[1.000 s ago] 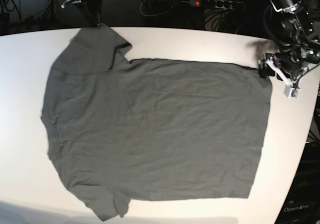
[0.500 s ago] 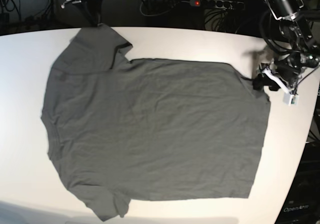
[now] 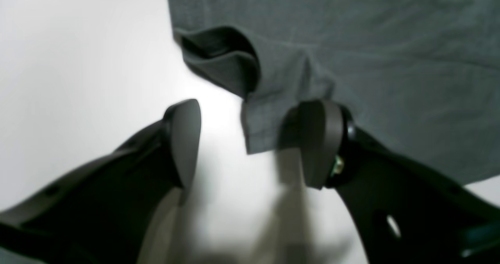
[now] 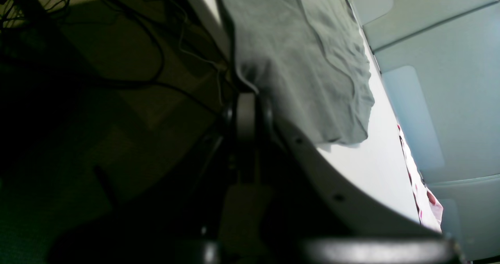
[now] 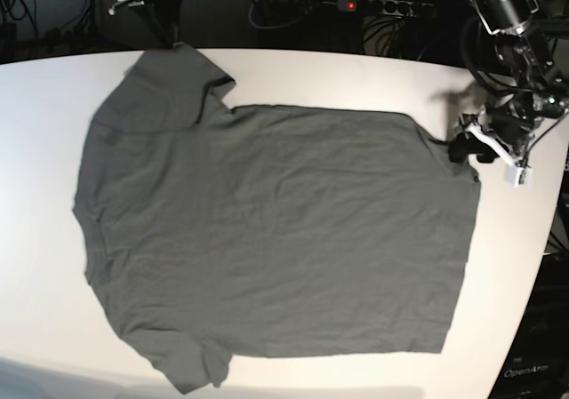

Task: Fold the T-shirt properly

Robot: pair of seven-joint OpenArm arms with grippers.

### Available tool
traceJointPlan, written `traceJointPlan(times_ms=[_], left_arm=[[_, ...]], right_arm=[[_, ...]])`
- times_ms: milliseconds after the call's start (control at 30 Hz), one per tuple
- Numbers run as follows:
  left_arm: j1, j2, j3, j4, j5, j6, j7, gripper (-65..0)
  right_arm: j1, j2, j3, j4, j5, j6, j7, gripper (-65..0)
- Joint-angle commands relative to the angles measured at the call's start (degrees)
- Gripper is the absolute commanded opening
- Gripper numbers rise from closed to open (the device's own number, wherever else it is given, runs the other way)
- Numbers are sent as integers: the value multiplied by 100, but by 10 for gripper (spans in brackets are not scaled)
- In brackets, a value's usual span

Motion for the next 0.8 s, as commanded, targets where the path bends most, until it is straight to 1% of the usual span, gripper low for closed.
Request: traceJointPlan(times_ms=[0, 133, 200, 767], left_arm=[[241, 97, 194, -227, 455, 58, 1003, -262], [355, -44, 739, -245, -134, 58, 968, -262], [355, -61, 889, -245, -266, 58, 968, -262], [355, -70, 889, -254, -318, 58, 968, -263]], right_arm=[[-48, 20, 8, 39, 78, -134, 107, -650], [-48, 20, -1, 39, 78, -134, 107, -650], [-48, 20, -1, 39, 78, -134, 107, -650], [-48, 20, -1, 39, 78, -134, 107, -650]])
